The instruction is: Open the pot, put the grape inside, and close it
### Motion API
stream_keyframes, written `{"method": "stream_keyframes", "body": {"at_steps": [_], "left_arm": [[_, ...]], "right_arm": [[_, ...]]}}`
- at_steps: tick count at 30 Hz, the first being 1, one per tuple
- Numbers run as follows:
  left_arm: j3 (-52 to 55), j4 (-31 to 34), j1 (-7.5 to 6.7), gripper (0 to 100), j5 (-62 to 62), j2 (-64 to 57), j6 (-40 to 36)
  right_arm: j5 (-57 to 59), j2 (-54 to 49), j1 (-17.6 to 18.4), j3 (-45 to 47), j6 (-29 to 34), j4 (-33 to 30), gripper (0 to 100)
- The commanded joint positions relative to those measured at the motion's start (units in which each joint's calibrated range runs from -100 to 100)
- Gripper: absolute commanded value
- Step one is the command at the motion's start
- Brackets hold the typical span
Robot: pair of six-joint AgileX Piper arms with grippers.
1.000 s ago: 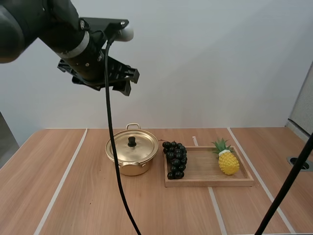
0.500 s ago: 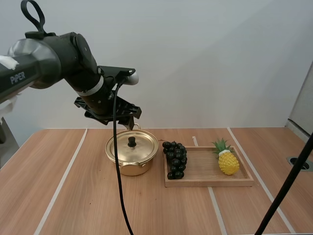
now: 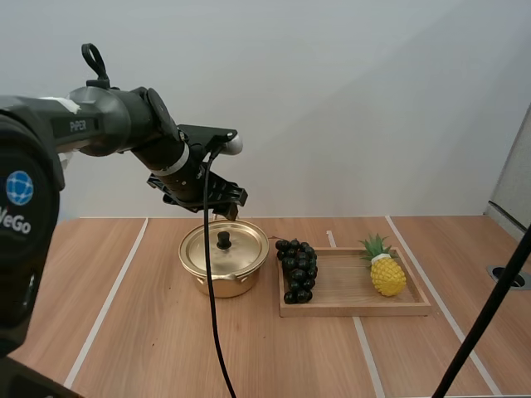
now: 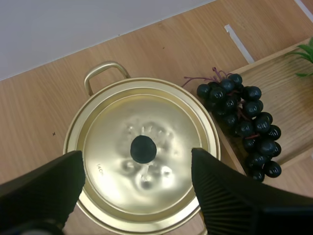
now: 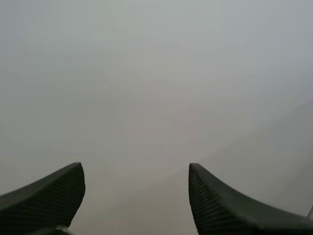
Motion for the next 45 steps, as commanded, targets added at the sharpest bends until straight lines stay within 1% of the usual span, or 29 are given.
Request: {"method": "stream_keyframes", "body": {"at_steps": [1,9,17,25,26,27,28,29,30,31,32,39,45], "left_arm": [[0.13,-1.16,0.02,100,-3.64,1.81,0.89],[0.13,-1.36,-0.21,100,-3.67,7.11,2.74],[0.13,-1.36,-1.55,100,-3.66,9.75,3.05],[0.13,-1.32,-1.55,100,-3.06,12.93,2.74],[0.13,-1.32,-1.55,99,-3.06,13.03,2.74],[0.13,-1.32,-1.55,83,-3.06,13.20,2.74],[0.13,-1.32,-1.55,62,-3.22,13.20,2.72],[0.13,-1.32,-1.55,37,-3.22,13.20,2.12],[0.13,-1.32,-1.55,16,-3.48,13.20,1.31],[0.13,-1.17,-1.55,0,-4.16,13.20,0.35],[0.13,-1.17,-1.55,1,-5.16,13.20,-0.06],[-0.14,-1.37,-1.55,1,-10.11,12.66,-0.16],[-6.59,-1.37,-1.47,1,-15.74,7.17,-0.69]], "right_arm": [[0.00,-0.71,0.10,-0.57,-0.32,0.13,100],[0.00,-0.71,0.10,-0.57,-0.32,0.13,100],[0.00,-0.71,0.10,-0.57,-0.32,0.13,100],[0.00,-0.71,0.10,-0.57,-0.32,0.13,100],[0.00,-0.71,0.10,-0.57,-0.32,0.13,100],[0.00,-0.71,0.10,-0.57,-0.32,0.13,100],[0.00,-0.71,0.10,-0.57,-0.32,0.13,100],[0.00,-0.71,0.10,-0.57,-0.32,0.13,100],[0.00,-0.71,0.10,-0.57,-0.32,0.13,100],[0.00,-0.71,0.10,-0.57,-0.32,0.13,100],[0.00,-0.71,0.10,-0.57,-0.32,0.13,100],[0.00,-1.01,0.10,-0.57,-0.32,0.13,100],[0.00,-0.85,0.10,-0.57,-0.32,0.13,100]]}}
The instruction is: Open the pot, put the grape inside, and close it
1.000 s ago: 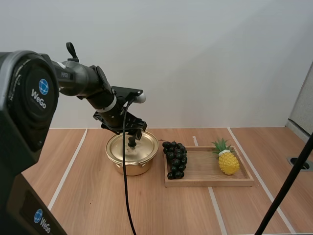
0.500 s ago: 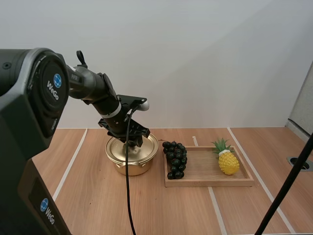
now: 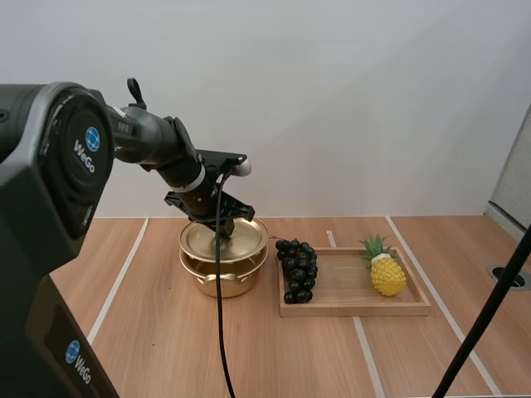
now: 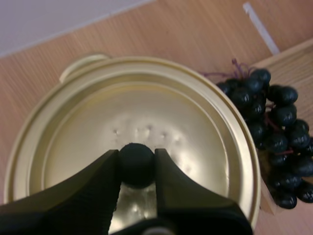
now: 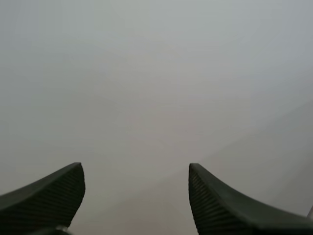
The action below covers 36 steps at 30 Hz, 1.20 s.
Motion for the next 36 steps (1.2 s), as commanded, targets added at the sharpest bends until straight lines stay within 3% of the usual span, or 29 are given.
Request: {"method": "stream_keyframes", "body": {"at_steps": [1,5,11,17,27,36], "left_arm": [[-5.42,-0.47,-0.06,1,-9.27,-4.58,-0.75],[-14.51,3.10,0.60,1,-13.53,-11.19,-3.06],[-26.35,5.42,3.69,0,-8.72,-18.78,-9.42],[-29.79,5.42,6.12,0,-9.76,-28.39,-11.65],[-29.79,6.51,6.29,0,-16.58,-45.13,-10.37],[-32.12,10.07,6.29,0,-15.98,-49.22,-10.37]], "right_arm": [[0.00,-0.85,0.10,-0.57,-0.32,0.13,100],[0.00,-0.67,0.10,-0.57,-0.32,0.13,100],[0.00,-0.69,0.10,-0.57,-1.35,0.13,100],[0.00,0.15,0.10,-0.57,-4.51,0.13,100],[0.00,3.01,0.10,14.76,-5.78,1.55,100],[0.00,6.24,0.10,31.30,-7.12,5.19,100]]}}
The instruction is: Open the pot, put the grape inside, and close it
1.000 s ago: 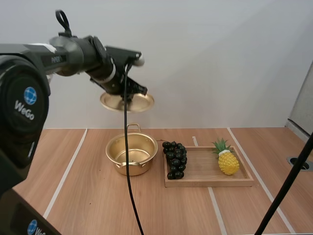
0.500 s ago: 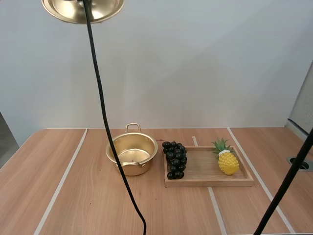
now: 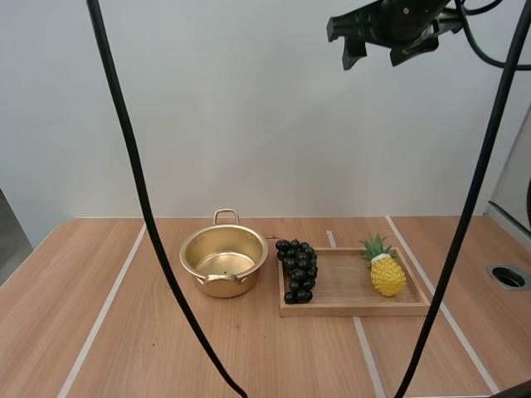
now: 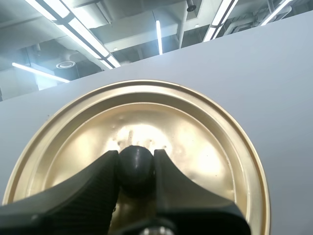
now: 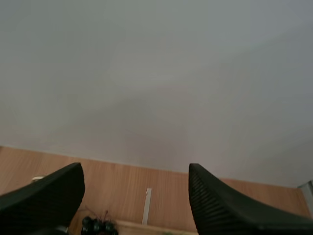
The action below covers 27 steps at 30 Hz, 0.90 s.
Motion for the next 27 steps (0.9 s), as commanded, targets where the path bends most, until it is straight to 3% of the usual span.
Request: {"method": "stream_keyframes", "body": {"at_steps": [1,7,15,22,27], "left_arm": [[-2.12,0.48,0.12,0,1.37,-0.18,0.16],[-5.43,0.36,0.12,0,2.94,-0.18,0.06],[-8.15,0.36,0.12,0,4.50,-0.18,-0.05],[-12.77,0.36,0.12,0,4.50,-0.18,-1.33],[-16.79,0.26,0.12,0,-5.01,-0.18,-2.26]], "right_arm": [[0.00,0.63,0.10,4.99,-0.69,2.28,100],[0.00,3.65,0.10,12.55,-2.71,7.64,100],[0.00,9.01,0.10,18.81,-5.25,10.18,100],[0.00,13.67,1.43,24.34,-7.00,10.30,100],[0.00,15.25,4.39,28.58,-6.88,8.40,100]]}}
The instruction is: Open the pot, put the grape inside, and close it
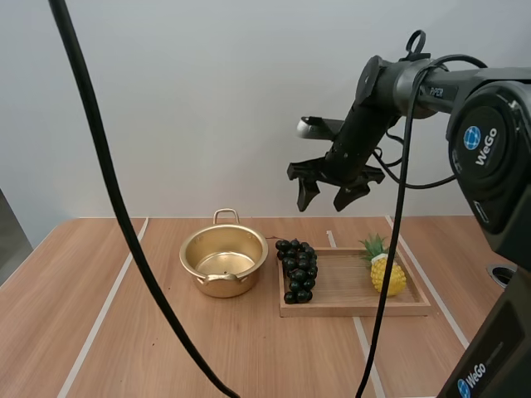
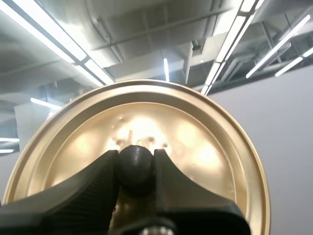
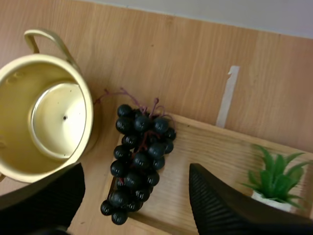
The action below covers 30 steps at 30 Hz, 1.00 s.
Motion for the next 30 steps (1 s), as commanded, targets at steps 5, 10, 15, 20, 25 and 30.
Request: {"method": "stream_keyframes", "body": {"at_steps": [5,10,15,20,25,30], "left_arm": [[-6.70,-0.47,0.12,0,-14.71,0.47,-1.04],[-11.13,-0.47,0.12,0,-23.45,2.50,-1.25],[-15.99,-0.71,0.12,0,-27.52,3.90,-1.25],[-19.15,-1.00,0.12,0,-27.71,4.58,-2.76],[-19.74,-0.84,0.12,0,-29.32,4.58,-2.75],[-19.74,-0.63,0.12,0,-26.49,4.58,-2.75]], "right_arm": [[0.00,1.86,5.71,5.89,3.35,-9.47,100],[-2.67,4.88,8.16,7.20,8.77,-18.23,100],[-3.76,6.34,8.08,7.20,9.05,-18.74,100],[-5.72,7.81,8.08,7.20,9.05,-15.95,100],[-9.16,9.42,8.08,7.47,9.05,-14.46,100],[-11.88,10.90,8.08,7.47,9.05,-14.32,100]]}}
